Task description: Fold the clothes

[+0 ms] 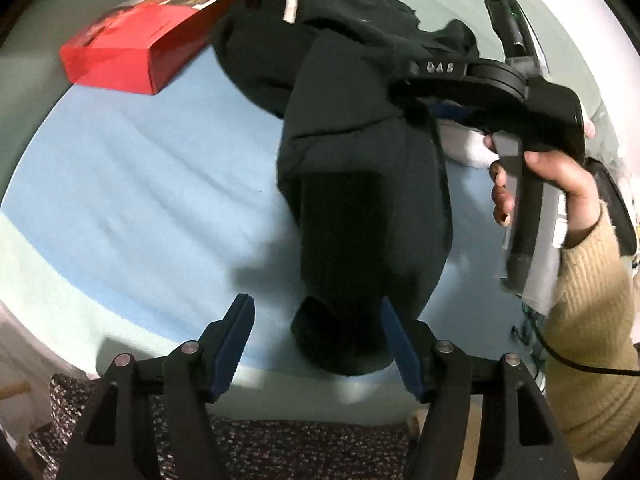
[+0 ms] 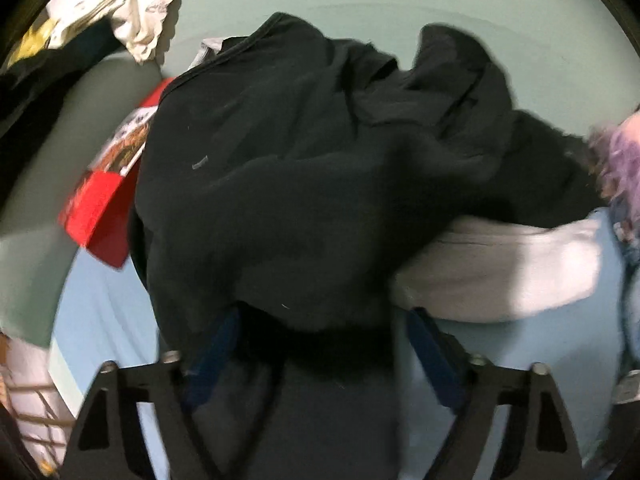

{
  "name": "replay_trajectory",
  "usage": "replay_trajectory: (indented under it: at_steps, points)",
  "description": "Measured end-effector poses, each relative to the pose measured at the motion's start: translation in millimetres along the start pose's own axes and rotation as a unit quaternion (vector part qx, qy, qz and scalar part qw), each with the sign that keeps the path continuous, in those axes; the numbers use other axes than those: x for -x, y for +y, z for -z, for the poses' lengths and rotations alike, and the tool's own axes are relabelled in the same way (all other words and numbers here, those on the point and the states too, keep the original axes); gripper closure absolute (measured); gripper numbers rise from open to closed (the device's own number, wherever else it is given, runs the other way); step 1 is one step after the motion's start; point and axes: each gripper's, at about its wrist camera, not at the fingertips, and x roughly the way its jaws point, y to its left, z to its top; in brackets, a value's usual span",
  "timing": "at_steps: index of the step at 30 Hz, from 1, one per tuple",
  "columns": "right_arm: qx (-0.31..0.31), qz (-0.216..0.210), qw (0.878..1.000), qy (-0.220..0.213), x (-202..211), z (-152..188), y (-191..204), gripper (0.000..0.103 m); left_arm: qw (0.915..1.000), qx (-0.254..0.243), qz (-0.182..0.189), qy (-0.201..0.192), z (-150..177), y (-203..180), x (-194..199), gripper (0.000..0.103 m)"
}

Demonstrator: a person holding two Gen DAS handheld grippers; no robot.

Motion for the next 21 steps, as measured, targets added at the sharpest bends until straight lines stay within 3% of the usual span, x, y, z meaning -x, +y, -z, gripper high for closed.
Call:
replay_trajectory:
  at_steps: [3,7,10,13,16,17,18,20,21]
  points:
    - [0.005,-0.024,1.000,-0.017,6,2,0,0.090,0.9998,0.018,-0.001,-0.003,-2,11,1,0.036]
    - [0.002,-0.053,0.997,-0.060,67,22,-43,0.100,0.9991,0.042,0.007,0.001,1,20,3,0.036]
    - [0.058,0.080,0.993,-0.065,118,62,-81,0.103,0.9984,0.046,0.032,-0.004,-5,16,5,0.036]
    - [0.037,0.099,0.994,0.010,128,121,-133,0.103,0.9975,0.046,0.050,-0.021,-24,2,6,0.036]
    - [-0.012,0.075,0.996,0.057,123,160,-162,0.085,0.9965,0.046,0.039,-0.058,-49,-12,10,0.036]
    - [-0.032,0.057,0.996,0.056,123,162,-164,0.067,0.9960,0.037,0.022,-0.078,-59,-18,6,0.036]
    - [-0.047,0.032,0.997,0.047,124,157,-163,0.059,0.9947,0.027,0.004,-0.100,-69,-23,1,0.036]
    - [-0.063,-0.012,0.998,0.026,124,146,-153,0.054,0.9915,-0.007,-0.038,-0.124,-90,-37,-19,0.032]
    - [-0.062,-0.026,0.998,0.014,124,136,-144,0.047,0.9926,-0.021,-0.052,-0.108,-97,-42,-40,0.031]
